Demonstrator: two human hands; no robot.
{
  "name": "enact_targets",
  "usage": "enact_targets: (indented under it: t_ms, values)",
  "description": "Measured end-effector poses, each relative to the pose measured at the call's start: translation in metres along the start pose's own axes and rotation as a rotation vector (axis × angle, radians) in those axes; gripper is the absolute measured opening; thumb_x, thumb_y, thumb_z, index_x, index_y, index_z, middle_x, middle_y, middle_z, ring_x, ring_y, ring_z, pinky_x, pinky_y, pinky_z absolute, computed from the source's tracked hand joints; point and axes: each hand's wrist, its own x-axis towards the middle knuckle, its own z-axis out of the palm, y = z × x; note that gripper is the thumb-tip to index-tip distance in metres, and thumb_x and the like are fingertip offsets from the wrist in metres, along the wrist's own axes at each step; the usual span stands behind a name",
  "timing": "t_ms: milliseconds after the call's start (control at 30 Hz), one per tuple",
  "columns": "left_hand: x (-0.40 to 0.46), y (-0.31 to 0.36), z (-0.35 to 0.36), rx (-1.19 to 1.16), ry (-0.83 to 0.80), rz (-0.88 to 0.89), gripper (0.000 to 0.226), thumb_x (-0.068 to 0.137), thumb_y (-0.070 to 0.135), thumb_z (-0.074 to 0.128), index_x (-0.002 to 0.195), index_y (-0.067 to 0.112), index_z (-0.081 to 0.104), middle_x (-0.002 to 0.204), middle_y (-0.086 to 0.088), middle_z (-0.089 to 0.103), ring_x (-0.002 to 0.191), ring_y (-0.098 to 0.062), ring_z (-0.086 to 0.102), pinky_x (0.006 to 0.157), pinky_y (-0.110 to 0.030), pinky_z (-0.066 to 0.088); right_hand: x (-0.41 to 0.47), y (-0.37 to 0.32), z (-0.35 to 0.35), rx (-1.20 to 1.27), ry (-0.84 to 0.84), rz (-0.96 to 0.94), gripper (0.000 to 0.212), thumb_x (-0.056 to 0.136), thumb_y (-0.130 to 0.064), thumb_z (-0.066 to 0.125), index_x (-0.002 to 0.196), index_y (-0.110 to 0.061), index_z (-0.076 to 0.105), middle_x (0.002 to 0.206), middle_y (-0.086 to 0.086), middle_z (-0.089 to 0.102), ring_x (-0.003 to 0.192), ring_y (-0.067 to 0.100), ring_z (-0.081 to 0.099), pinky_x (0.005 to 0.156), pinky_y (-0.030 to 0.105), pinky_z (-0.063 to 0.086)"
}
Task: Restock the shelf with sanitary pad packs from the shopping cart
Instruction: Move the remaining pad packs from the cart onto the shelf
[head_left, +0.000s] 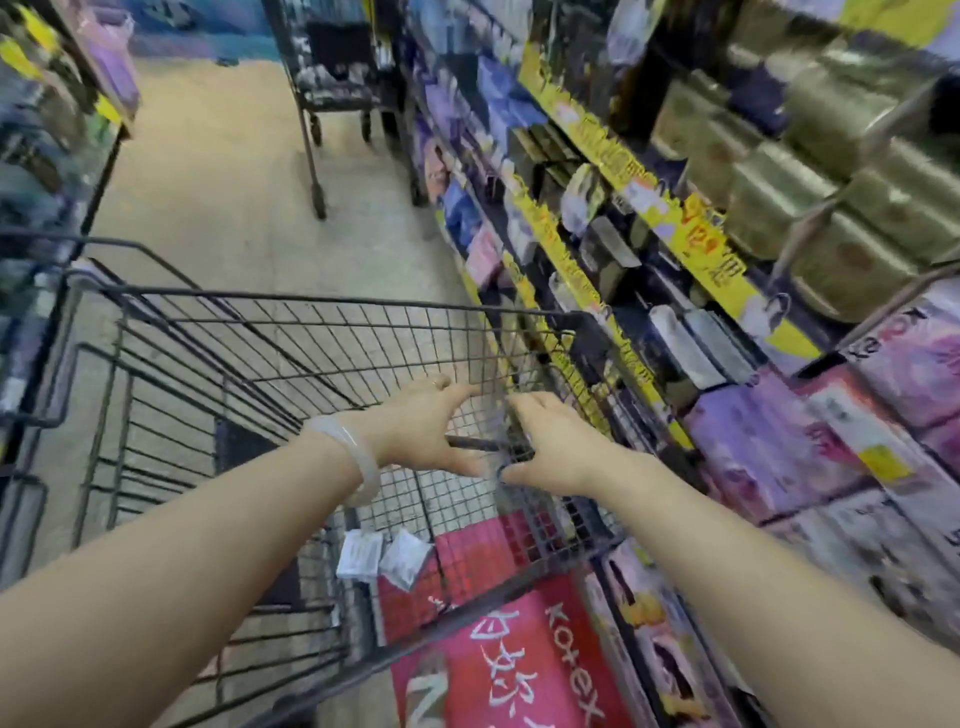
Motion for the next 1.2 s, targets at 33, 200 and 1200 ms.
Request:
enact_targets:
  t_ms: [33, 200, 1200]
  values:
    - [0.007, -0.016, 0.007, -0.013, -0.019, -0.043, 0.097, 0.078, 0.053, 0.069, 0.152, 0.019, 0.016, 0.157, -0.012, 0.018, 0.143, -0.029, 0.020, 0.115, -0.037, 0.023, 0.017, -0.005, 0.007, 0.002, -0.026, -0.011, 0.079, 0.082, -0.036, 0.068, 0.144, -0.016, 0.023, 0.150, 0.009, 0.022, 0.138, 0.030, 0.024, 0.110, 0.045, 0.031]
    - [0.034, -0.079, 0.054, -0.136, -0.124, -0.216, 0.097, 0.077, 0.051, 0.071, 0.151, 0.016, 0.019, 0.153, -0.012, 0.025, 0.140, -0.029, 0.024, 0.114, -0.038, 0.025, 0.094, -0.019, 0.051, -0.016, -0.168, -0.087, 0.079, 0.081, -0.031, 0.068, 0.143, -0.010, 0.024, 0.146, 0.012, 0.027, 0.135, 0.032, 0.029, 0.110, 0.042, 0.030]
    - [0.147, -0.209, 0.322, -0.732, 0.351, -0.783, 0.089, 0.066, 0.033, 0.084, 0.134, 0.016, 0.029, 0.122, -0.006, 0.052, 0.107, -0.025, 0.056, 0.083, -0.037, 0.050, 0.284, 0.083, 0.293, -0.025, -0.184, -0.289, 0.065, 0.068, -0.007, 0.073, 0.125, -0.002, 0.043, 0.124, 0.015, 0.044, 0.115, 0.032, 0.045, 0.093, 0.034, 0.036]
